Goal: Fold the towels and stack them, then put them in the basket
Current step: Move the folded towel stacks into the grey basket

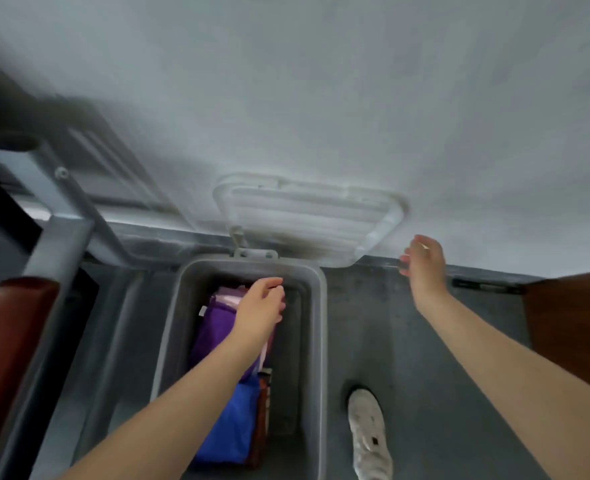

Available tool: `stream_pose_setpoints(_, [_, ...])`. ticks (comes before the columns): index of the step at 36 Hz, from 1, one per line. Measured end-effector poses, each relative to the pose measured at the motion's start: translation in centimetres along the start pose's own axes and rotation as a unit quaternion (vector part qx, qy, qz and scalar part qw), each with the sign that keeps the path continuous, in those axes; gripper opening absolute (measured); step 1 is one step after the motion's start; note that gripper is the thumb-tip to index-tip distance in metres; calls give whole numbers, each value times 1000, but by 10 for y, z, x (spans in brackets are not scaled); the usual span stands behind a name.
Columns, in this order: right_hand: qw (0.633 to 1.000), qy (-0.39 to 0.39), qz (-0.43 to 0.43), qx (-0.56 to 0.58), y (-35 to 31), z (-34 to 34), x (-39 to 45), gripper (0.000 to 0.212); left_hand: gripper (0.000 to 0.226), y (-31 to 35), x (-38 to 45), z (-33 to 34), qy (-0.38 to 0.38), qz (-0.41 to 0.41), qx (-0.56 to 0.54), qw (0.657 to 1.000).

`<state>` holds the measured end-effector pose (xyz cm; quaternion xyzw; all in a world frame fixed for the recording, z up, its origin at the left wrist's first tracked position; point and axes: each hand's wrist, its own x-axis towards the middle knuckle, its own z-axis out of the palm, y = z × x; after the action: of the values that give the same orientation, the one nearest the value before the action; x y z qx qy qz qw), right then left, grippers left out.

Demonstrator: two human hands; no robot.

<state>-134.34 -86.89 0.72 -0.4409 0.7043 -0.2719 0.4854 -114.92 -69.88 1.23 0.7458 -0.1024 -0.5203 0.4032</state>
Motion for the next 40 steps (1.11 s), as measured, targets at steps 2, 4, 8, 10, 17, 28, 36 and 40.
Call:
stream_pose_setpoints(2, [1000, -28, -5, -12, -17, -2, 17, 22, 18, 18, 5, 14, 17, 2, -30, 999])
stream_pose_setpoints(4, [997, -68, -6, -31, -25, 2, 28, 26, 20, 30, 12, 24, 37, 1, -52, 998])
stream_pose_setpoints(8, [993, -107, 22, -50, -31, 7, 48, 30, 20, 45, 30, 57, 52, -11, -71, 996])
stream_pose_setpoints(10, [993, -105, 45, -36, -30, 9, 55, 30, 22, 48, 37, 69, 56, -15, -77, 995])
stream_pose_setpoints(17, [964, -186, 192, -5, -38, 10, 79, 38, 26, 64, 57, 94, 101, -30, -114, 988])
stream_pose_setpoints(28, [903, -233, 362, -6, -5, 20, 81, 27, 68, 90, 77, 94, 184, -71, -188, 962])
stream_pose_setpoints(36, [877, -282, 389, 20, 15, 12, 57, 27, 15, 83, 58, 78, 246, -101, -179, 947])
stream_pose_setpoints(40, [874, -279, 394, 60, 21, 3, 39, 26, 20, 67, 29, 63, 290, -107, -160, 938])
